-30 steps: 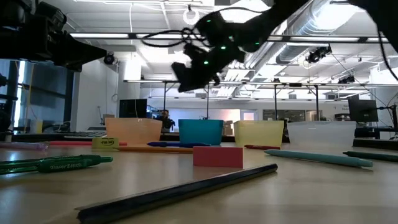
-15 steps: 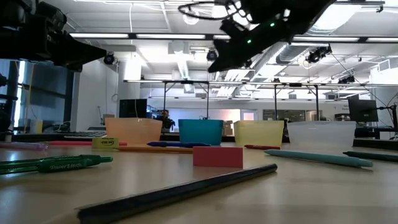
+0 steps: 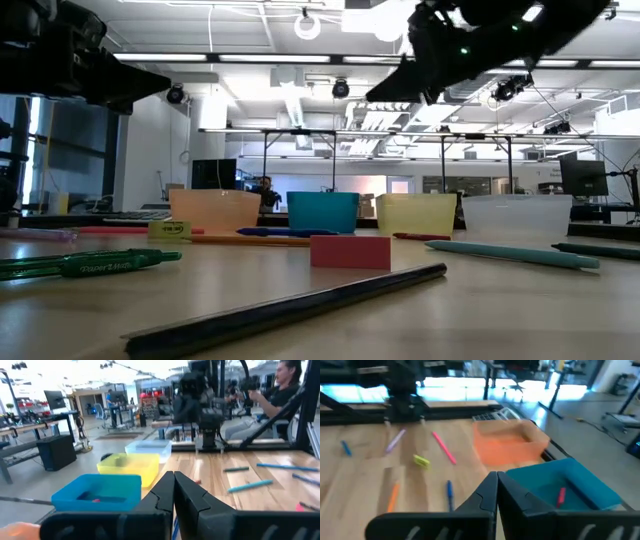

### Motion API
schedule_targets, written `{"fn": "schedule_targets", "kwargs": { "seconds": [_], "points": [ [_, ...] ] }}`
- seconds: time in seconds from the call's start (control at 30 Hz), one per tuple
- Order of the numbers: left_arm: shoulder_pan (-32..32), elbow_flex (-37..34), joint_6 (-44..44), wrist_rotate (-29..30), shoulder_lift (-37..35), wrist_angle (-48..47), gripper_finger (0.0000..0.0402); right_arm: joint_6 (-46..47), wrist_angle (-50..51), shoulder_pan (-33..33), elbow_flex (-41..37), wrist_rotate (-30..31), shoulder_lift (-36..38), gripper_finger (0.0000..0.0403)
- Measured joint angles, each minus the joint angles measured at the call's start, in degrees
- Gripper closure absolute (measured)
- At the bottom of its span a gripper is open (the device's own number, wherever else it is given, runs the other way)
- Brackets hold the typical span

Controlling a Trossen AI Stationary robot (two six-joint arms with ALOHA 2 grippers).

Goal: Sort crayons/erasers/pens/pencils in bins
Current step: Put the pink pencil into the transparent bin

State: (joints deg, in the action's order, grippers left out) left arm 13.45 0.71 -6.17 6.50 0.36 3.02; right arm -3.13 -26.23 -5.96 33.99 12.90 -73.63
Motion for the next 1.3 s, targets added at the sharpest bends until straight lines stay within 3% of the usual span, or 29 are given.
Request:
{"fn": "schedule_targets", "kwargs": {
  "seconds": [0.27,0.5,0.67,0.97,1.3],
  "points": [
    [-0.1,0.0,4.3,-0.5,0.0,1.1,0.0401,1.3,-10.4,5.0,-8.0,-0.8,0.0,0.0403],
    [0.0,0.0,5.6,-2.2,0.0,6.2,0.0401,3.0,-10.5,9.6,-8.7,1.1,-0.1,0.0403],
    [0.0,2.7,6.7,-4.6,2.4,2.8,0.0401,2.7,-10.1,11.9,-8.7,2.1,-0.1,0.0403],
    [0.0,12.0,10.5,-1.8,16.2,-7.9,0.0401,2.7,-10.1,13.9,-8.7,5.0,-0.1,0.0403],
    [0.0,28.6,8.6,1.3,36.9,-28.9,0.0401,3.2,-10.0,14.1,-8.7,4.9,-0.1,0.0403]
  ]
}}
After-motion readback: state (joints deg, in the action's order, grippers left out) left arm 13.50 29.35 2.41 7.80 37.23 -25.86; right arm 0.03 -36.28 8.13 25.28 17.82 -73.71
